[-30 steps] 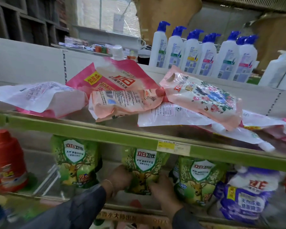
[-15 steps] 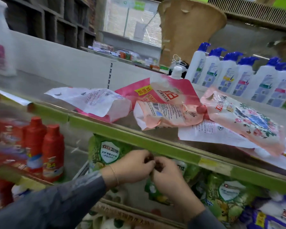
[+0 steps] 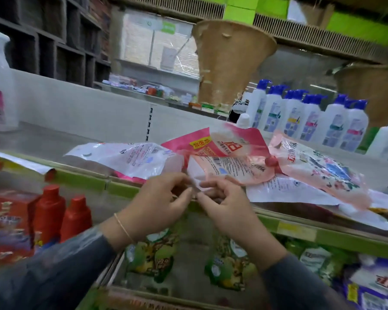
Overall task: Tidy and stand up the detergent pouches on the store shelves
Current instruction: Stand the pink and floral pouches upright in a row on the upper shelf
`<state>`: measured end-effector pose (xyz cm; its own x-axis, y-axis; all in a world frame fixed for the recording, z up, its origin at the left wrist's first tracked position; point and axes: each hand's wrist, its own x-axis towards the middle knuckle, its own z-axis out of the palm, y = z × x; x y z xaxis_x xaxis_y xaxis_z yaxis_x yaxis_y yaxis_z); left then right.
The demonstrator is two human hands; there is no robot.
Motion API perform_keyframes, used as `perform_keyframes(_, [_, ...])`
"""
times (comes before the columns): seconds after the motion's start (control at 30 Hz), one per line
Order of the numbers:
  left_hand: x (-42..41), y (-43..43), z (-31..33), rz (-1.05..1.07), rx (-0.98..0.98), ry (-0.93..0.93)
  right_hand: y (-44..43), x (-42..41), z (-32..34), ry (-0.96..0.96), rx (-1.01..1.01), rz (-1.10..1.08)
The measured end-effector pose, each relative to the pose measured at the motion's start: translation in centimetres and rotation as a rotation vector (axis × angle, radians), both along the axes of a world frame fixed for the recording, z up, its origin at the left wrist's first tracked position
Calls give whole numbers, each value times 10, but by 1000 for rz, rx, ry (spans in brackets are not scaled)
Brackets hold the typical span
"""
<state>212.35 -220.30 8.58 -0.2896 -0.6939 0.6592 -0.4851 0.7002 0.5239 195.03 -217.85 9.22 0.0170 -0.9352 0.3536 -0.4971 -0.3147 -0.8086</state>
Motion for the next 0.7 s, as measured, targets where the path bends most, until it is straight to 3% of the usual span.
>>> perform_keyframes(0.2, [24, -20, 22, 15, -61, 92, -33, 23, 31, 103, -42, 34])
perform_keyframes(0.3, [36, -34, 26, 119, -74, 89, -51, 41, 40, 244, -101, 48])
perform_keyframes(0.47, [56, -58, 20, 323, 4, 222, -77, 82, 46, 751, -333, 4])
perform_keyframes(0.63, [57, -78, 16, 378, 128, 359, -93, 116, 49, 1251, -161, 25])
perform_keyframes(0.7, [54, -81, 19, 376, 158, 425, -97, 122, 53, 1336, -137, 15])
